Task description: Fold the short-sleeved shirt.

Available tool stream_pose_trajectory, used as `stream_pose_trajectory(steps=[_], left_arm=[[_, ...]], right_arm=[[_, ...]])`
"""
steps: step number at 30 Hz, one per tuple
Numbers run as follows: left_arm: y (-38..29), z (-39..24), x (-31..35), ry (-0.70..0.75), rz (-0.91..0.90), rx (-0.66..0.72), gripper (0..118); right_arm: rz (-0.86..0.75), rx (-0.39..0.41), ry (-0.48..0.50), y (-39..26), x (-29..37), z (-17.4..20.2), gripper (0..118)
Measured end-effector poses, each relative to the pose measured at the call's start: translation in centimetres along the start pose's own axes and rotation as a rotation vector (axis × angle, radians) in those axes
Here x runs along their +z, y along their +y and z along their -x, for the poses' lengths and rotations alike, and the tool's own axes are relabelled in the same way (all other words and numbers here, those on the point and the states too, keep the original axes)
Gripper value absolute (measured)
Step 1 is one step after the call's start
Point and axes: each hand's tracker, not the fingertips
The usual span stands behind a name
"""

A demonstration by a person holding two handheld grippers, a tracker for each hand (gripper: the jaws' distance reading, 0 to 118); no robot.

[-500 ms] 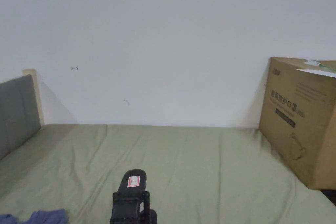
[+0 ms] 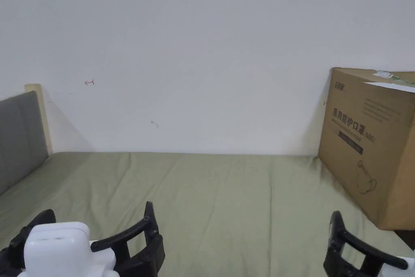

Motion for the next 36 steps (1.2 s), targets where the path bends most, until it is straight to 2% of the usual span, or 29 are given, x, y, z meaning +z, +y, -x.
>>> stream_pose_trajectory(steps=[2,5,11,36], left_arm=[[-0.5,-0.5,0.6,0.003,-0.004,-0.049,118],[-0.6,-0.5,0.8,-0.056,0.029,-0.028,118],[-0.9,-1.0,0.6,-0.058,0.053,-0.073,118],[-0.9,-1.3,-0.3,-0.069,0.118,-0.004,118]], right_arm=[[0.054,-0.038,0.041,-0.6,0.2,0.6,118],[0.08,-0.033,0.052,-1.3,0.3,0.8,118],[0.09,-0.035,0.079,-1.3,0.4,0.8,118],[0.115,-0.053,0.058,-0.7,-0.4,-0.3,118]])
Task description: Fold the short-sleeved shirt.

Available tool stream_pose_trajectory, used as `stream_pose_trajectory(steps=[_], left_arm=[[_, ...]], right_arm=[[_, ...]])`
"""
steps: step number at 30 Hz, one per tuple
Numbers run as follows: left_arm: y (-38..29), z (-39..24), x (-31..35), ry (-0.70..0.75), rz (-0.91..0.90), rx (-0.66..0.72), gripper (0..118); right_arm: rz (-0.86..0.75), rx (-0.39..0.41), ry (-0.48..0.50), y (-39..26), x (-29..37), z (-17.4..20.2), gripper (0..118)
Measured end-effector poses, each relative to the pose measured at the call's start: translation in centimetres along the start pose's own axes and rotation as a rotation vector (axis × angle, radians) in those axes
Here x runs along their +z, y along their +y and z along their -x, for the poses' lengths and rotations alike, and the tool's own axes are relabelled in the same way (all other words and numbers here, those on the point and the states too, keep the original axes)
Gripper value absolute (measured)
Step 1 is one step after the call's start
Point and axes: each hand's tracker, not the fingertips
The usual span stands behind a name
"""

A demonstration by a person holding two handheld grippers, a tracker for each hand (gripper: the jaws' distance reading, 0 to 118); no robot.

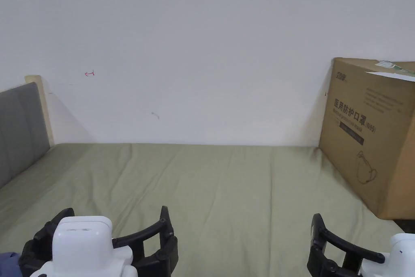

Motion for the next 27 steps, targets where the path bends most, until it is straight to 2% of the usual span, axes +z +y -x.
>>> stream_pose_trajectory(steps=[9,13,16,20,23,24,25,26,27], left_arm=[[0.3,-0.2,0.0,0.016,-0.014,-0.041,118],[0.3,-0.4,0.3,0.045,-0.042,-0.057,118],[0.4,-0.4,0.4,0.047,-0.06,-0.065,118],[0.5,-0.4,0.2,-0.012,-0.023,-0.051,118],[0.3,-0.8,0.2,-0.006,-0.011,-0.071,115],[0.3,-0.9,0.3,-0.007,-0.012,-0.079,110],[0.3,-0.9,0.3,-0.02,-0.008,-0.087,91],[0.3,-1.0,0.3,-0.04,0.005,-0.089,62],[0.4,-1.0,0.2,-0.074,0.04,-0.09,22]], right_arm=[[0.005,-0.005,-0.007,0.5,-0.2,0.0,118],[0.053,-0.041,0.029,0.3,-0.7,-0.2,118],[0.035,-0.049,0.016,0.0,-0.5,-0.2,118],[0.0,0.007,-0.058,-0.1,-0.4,0.2,118],[0.027,0.059,-0.03,0.0,-0.5,0.5,118],[0.029,0.058,-0.026,0.0,-0.4,0.5,118],[0.034,0.056,-0.02,0.0,-0.2,0.5,118],[0.03,0.028,-0.002,0.1,0.1,0.3,116],[0.03,-0.013,0.035,0.2,0.3,0.0,107]])
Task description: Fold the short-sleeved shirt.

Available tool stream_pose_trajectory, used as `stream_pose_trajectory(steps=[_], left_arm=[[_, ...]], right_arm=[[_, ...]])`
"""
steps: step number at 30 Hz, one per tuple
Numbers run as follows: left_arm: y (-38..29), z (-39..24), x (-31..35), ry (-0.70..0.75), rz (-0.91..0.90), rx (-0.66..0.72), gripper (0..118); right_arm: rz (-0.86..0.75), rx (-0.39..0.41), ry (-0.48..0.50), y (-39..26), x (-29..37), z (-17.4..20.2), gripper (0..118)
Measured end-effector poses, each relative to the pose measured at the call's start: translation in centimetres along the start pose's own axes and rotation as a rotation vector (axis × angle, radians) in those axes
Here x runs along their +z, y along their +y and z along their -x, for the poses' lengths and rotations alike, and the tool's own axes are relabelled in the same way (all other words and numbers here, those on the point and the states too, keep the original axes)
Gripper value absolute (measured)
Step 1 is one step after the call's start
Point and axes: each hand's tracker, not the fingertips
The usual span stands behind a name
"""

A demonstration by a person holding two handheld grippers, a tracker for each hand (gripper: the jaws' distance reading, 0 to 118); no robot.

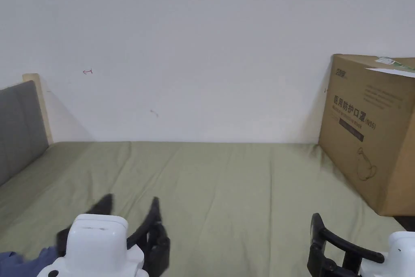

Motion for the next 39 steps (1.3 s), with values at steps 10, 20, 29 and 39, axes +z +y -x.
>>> stream_pose_trajectory(steps=[10,20,29,39], left_arm=[[-2.0,-0.9,-1.8,-0.079,0.112,0.043,0],[-2.0,4.5,-0.8,0.027,0.176,0.115,0],[-3.1,19.5,9.3,0.468,0.179,0.1,0],[-3.0,22.8,8.0,0.533,0.261,0.131,0]], right_arm=[[0.112,-0.07,-0.06,-1.2,-1.5,-2.1,0],[0.165,-0.046,-0.064,-2.3,-2.5,-1.2,0],[0.311,-0.072,0.492,-2.2,-3.9,13.9,0],[0.35,-0.086,0.607,-1.3,-4.3,17.1,0]])
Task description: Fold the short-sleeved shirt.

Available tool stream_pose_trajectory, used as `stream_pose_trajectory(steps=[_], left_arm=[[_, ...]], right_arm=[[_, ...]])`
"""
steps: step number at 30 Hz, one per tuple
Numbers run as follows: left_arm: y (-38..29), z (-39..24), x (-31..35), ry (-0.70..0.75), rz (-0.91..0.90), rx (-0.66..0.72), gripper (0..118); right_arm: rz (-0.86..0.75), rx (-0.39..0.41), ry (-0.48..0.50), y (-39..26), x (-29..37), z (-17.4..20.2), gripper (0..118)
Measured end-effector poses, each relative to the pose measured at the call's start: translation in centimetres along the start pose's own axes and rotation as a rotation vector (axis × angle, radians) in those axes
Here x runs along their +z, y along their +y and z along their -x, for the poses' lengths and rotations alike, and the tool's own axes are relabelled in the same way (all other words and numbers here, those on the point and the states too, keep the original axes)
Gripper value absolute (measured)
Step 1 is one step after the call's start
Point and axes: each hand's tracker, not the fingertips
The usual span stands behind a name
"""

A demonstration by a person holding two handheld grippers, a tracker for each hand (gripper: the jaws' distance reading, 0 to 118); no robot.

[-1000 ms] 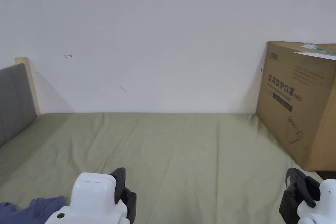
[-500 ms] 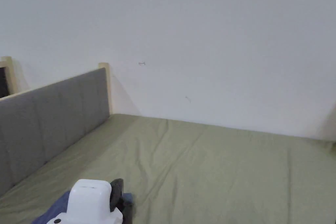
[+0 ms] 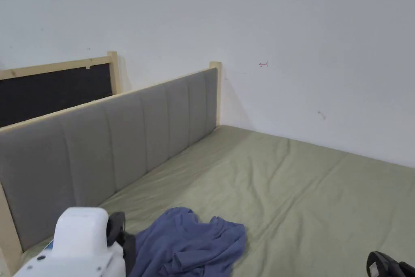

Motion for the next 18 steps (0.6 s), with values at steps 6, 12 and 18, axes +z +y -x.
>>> stream_pose_trajectory(steps=[6,12,18], left_arm=[[-0.1,-0.3,-17.5,-0.404,0.706,0.235,19],[-10.0,-3.9,-27.9,-0.293,0.994,0.252,111],[-16.4,-9.0,-33.5,-0.296,1.083,0.062,112]], right_arm=[[0.091,-0.062,-0.098,-1.1,0.2,-3.7,0],[0.201,-0.113,-0.171,-3.8,-1.0,-7.1,0],[0.304,-0.133,-0.204,-6.0,-2.4,-9.3,0]])
